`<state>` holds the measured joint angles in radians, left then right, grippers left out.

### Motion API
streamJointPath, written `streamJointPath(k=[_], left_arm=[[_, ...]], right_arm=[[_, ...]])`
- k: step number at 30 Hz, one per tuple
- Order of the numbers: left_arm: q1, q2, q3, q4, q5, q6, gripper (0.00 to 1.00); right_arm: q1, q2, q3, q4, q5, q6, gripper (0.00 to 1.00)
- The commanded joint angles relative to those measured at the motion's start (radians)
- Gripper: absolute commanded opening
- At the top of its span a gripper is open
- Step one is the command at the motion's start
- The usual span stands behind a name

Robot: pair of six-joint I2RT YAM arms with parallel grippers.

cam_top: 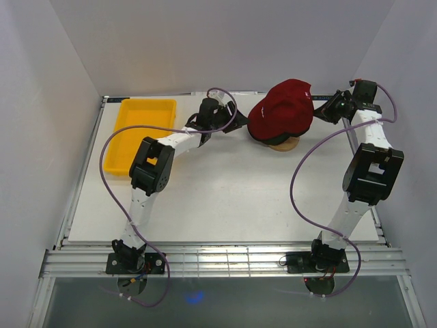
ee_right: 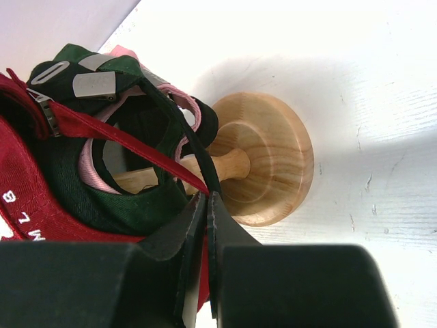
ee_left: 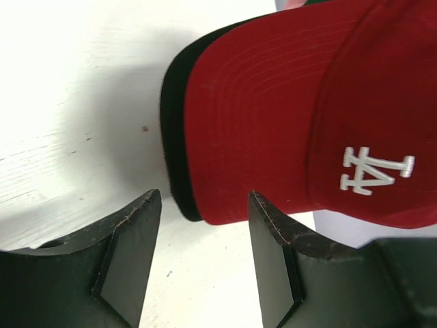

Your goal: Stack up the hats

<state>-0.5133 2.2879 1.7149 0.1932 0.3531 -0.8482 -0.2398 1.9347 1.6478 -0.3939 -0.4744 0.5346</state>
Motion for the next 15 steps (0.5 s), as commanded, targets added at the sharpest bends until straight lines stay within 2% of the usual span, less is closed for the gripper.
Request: streamJointPath(k=[1, 15], left_arm=[[-0.001, -0.108, -0.021, 0.084, 0.023, -0.032, 0.64], [0.001, -0.021, 0.034, 0.152, 0.067, -0.110, 0.64]], right_arm=[[-0.004, 0.007, 0.024, -0.036, 0.053, -0.038, 0.08], [-0.004, 0.007, 0.021, -0.036, 0.049, -0.038, 0.08]])
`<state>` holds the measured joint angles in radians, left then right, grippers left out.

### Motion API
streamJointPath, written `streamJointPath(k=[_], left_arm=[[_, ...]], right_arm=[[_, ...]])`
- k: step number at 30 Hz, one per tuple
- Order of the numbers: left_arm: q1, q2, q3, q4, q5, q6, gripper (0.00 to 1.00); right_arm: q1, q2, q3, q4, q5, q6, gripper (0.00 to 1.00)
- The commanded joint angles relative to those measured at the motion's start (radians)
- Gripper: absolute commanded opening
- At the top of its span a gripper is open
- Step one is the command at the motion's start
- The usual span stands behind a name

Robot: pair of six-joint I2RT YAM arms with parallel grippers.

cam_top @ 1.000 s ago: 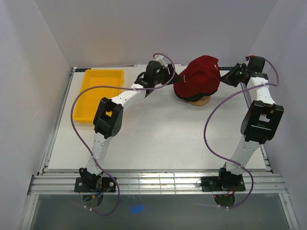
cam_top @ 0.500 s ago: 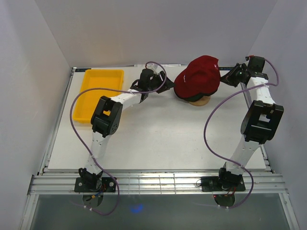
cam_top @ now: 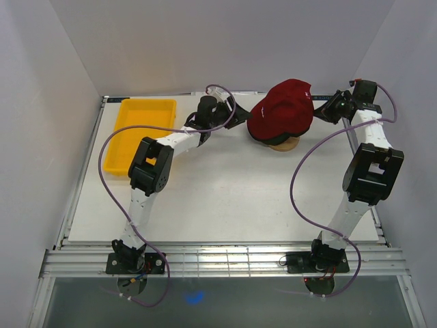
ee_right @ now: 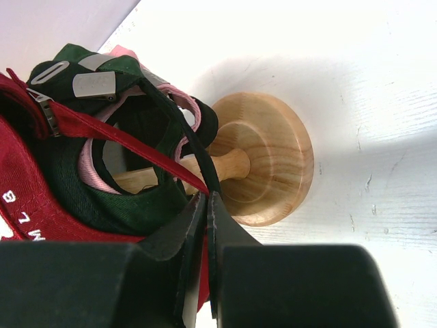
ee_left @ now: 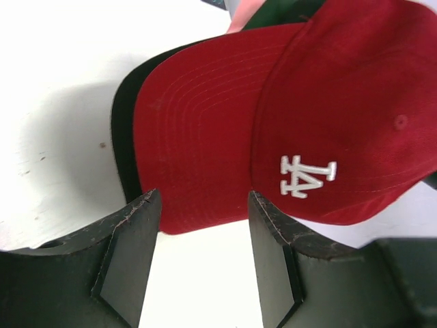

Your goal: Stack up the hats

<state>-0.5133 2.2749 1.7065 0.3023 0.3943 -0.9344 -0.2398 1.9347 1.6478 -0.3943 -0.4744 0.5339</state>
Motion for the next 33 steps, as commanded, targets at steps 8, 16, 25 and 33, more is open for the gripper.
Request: streamJointPath(k=[8, 16, 25, 33], left_arm=[[0.001, 0.014, 0.054, 0.054, 0.028, -0.034, 0.64], [0.001, 0.028, 0.056, 0.040, 0.017, -0.023, 0.64], [-0.004, 0.066, 0.091, 0.050, 0.046, -0.032, 0.64], [-0.008, 0.078, 0.101, 0.055, 0.060, -0.038, 0.64]], right_arm=[[-0.004, 0.009, 0.021, -0.034, 0.048, -0.032, 0.08], [-0.003, 0.010, 0.020, -0.034, 0.046, -0.031, 0.08], [-0.003, 0.009, 0.015, -0.032, 0.045, -0.031, 0.08], [-0.004, 0.009, 0.014, -0.032, 0.046, -0.032, 0.08]])
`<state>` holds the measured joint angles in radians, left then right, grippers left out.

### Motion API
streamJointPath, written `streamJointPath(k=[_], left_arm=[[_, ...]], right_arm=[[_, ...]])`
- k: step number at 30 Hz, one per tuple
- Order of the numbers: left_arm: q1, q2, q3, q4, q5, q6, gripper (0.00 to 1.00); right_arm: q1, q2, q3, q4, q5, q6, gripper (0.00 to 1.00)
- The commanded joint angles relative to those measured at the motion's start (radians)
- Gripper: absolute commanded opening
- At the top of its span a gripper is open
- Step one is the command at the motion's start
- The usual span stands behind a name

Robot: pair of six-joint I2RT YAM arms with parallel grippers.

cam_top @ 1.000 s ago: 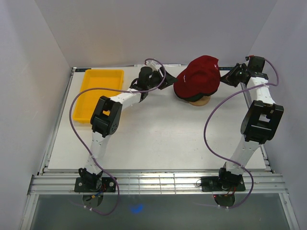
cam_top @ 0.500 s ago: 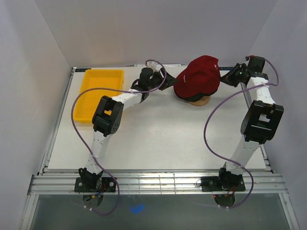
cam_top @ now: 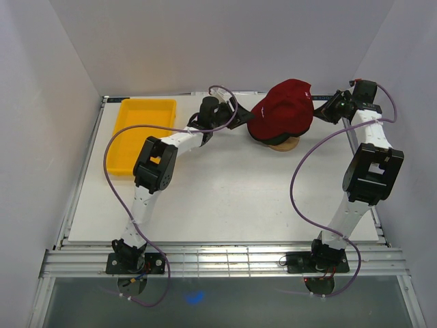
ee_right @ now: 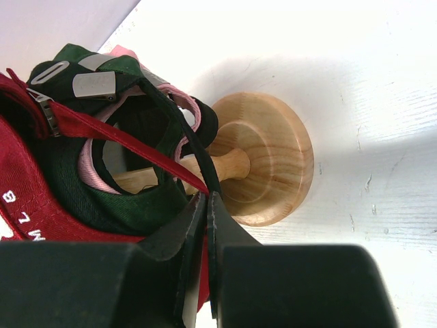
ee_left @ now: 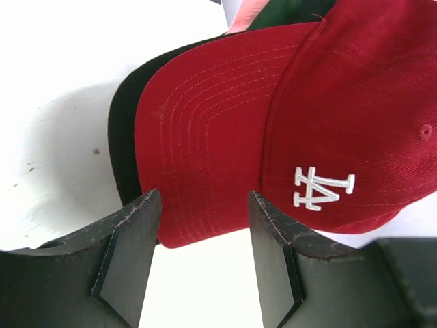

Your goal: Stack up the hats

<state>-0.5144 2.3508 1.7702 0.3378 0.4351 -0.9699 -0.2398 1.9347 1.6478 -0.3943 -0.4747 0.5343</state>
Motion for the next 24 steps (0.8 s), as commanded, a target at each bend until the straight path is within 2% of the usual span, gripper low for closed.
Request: streamJointPath(k=[1, 24], left_arm=[[-0.007, 0.004, 0.041, 0.020, 0.019, -0.004, 0.64], [0.008, 0.005, 0.009, -0.016, -0.027, 0.010, 0.63]], right_arm=[[-0.004, 0.009, 0.012, -0.034, 0.047, -0.033, 0.08], [-0.004, 0.007, 0.029, -0.046, 0.044, -0.036, 0.08]])
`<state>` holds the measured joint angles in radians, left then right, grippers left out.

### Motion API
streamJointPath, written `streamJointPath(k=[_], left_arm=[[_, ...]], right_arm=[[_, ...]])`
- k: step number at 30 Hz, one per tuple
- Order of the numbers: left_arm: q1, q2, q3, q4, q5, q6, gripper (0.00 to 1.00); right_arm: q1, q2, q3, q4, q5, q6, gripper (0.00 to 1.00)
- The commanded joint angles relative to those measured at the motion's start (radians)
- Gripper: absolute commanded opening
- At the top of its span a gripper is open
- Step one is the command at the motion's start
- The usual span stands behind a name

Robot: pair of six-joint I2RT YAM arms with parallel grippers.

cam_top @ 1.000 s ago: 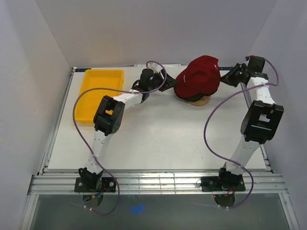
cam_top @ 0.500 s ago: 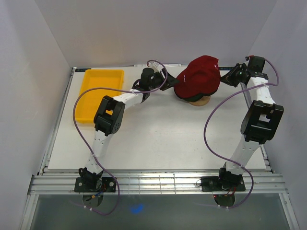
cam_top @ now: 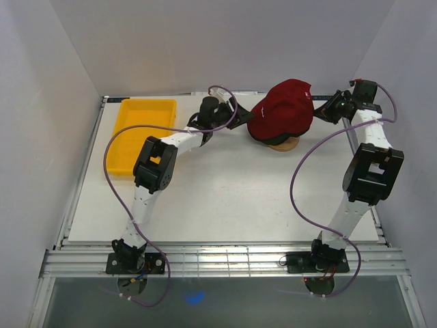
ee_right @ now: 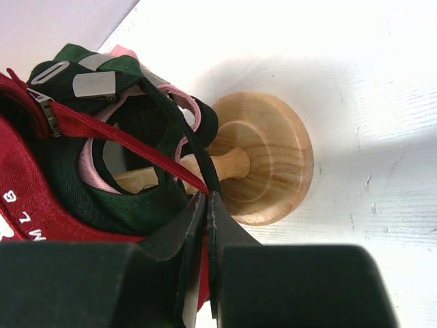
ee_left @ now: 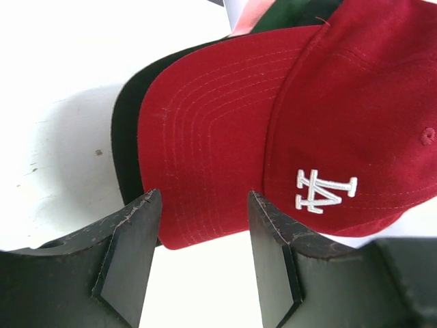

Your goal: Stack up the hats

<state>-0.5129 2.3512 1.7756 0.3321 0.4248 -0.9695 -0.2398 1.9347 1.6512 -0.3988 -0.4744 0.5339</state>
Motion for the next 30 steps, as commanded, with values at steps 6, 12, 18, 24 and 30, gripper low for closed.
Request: streamJointPath(k=[6, 12, 18, 24, 30], left_arm=[[0.007, 0.026, 0.024, -0.010, 0.006, 0.006, 0.63], [0.005, 0.039, 0.033, -0.010, 0.015, 0.002, 0.63], [0.001, 0.036, 0.024, 0.022, 0.023, -0.006, 0.63], [0.002, 0.022, 0.019, 0.031, 0.025, -0.001, 0.63], [0.001, 0.003, 0.001, 0.053, 0.029, -0.009, 0.61]], right_arm=[[-0.004, 0.009, 0.022, -0.043, 0.045, -0.038, 0.08], [-0.003, 0.006, 0.022, -0.043, 0.043, -0.037, 0.08], [-0.004, 0.004, 0.015, -0.043, 0.045, -0.041, 0.08], [-0.004, 0.007, 0.018, -0.041, 0.043, -0.041, 0.08], [-0.003, 0.004, 0.012, -0.041, 0.045, -0.043, 0.08]])
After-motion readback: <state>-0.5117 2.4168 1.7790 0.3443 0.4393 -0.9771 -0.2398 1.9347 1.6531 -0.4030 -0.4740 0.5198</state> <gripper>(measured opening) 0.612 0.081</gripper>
